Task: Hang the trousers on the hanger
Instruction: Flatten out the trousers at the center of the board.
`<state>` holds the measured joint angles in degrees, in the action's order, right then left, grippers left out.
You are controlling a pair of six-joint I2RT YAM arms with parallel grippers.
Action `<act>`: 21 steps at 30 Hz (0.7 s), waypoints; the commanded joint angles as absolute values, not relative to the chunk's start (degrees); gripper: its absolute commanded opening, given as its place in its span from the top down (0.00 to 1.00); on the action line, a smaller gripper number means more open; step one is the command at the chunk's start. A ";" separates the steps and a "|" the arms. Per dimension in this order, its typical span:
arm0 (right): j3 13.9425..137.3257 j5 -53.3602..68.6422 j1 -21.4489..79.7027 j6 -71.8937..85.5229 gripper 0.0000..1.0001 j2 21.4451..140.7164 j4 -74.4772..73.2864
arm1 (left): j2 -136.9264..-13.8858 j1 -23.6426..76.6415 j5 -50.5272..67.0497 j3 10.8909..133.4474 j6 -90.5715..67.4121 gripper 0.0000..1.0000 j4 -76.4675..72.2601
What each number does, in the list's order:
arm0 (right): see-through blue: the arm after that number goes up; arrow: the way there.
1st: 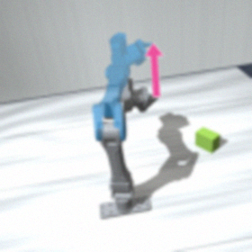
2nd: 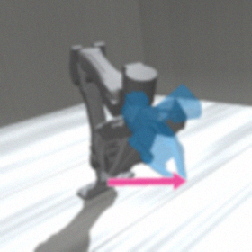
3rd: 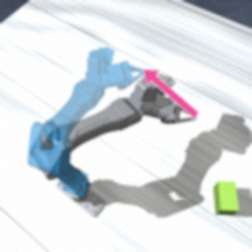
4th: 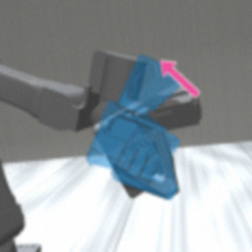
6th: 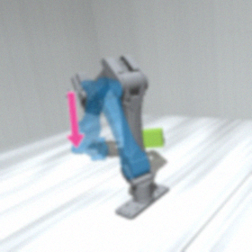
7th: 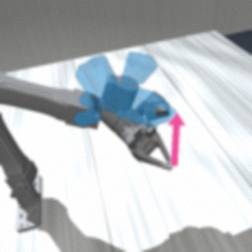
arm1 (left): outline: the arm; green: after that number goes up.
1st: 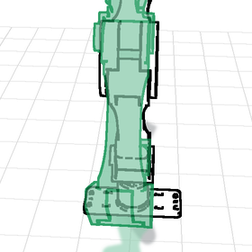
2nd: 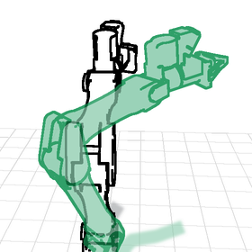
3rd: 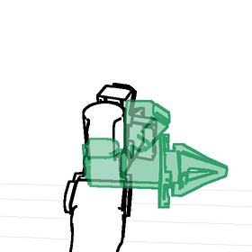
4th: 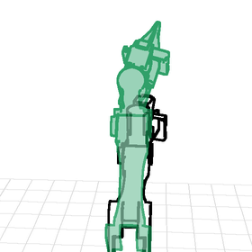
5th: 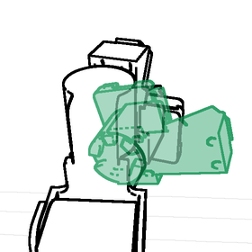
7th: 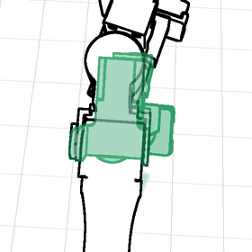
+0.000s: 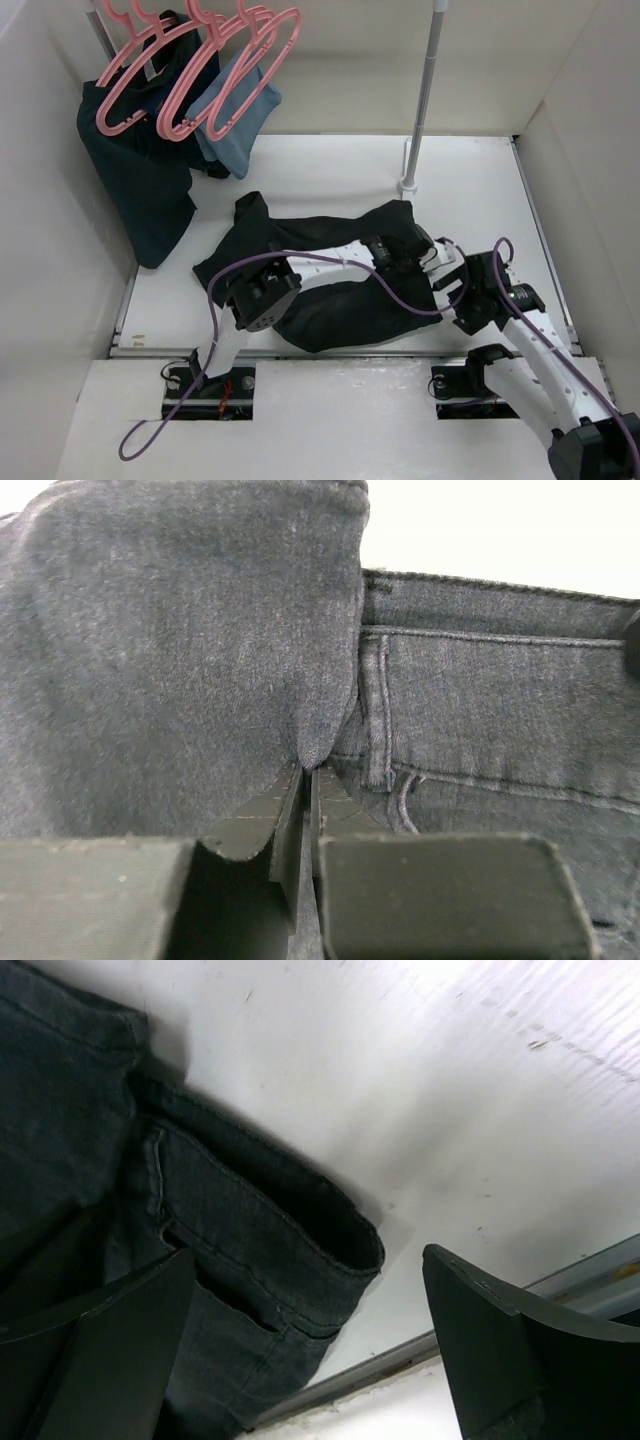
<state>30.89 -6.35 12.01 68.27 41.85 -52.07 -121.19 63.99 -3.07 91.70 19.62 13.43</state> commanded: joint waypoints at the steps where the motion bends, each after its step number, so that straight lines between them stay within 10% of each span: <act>1: 30.76 -3.61 13.97 66.27 0.00 42.97 -48.35 | -118.40 61.80 -3.16 97.72 15.92 1.00 17.83; 14: 26.20 0.44 24.87 72.25 0.04 57.73 -32.37 | -97.14 50.19 -5.27 97.84 8.16 1.00 35.59; 17: 26.80 0.97 23.31 73.21 0.64 64.41 -26.55 | -88.97 48.35 -8.34 92.92 10.10 1.00 37.87; 18: 29.33 0.97 22.42 71.65 0.98 66.16 -25.76 | -85.20 46.43 -10.44 91.94 12.20 1.00 38.40; 21: 38.62 -4.20 16.47 67.25 1.00 66.80 -27.68 | -80.78 42.64 -14.84 89.30 15.81 1.00 40.51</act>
<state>30.30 1.13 21.26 70.35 66.22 -33.41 -84.73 46.04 -8.69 91.61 11.79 36.45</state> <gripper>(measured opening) 0.058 0.021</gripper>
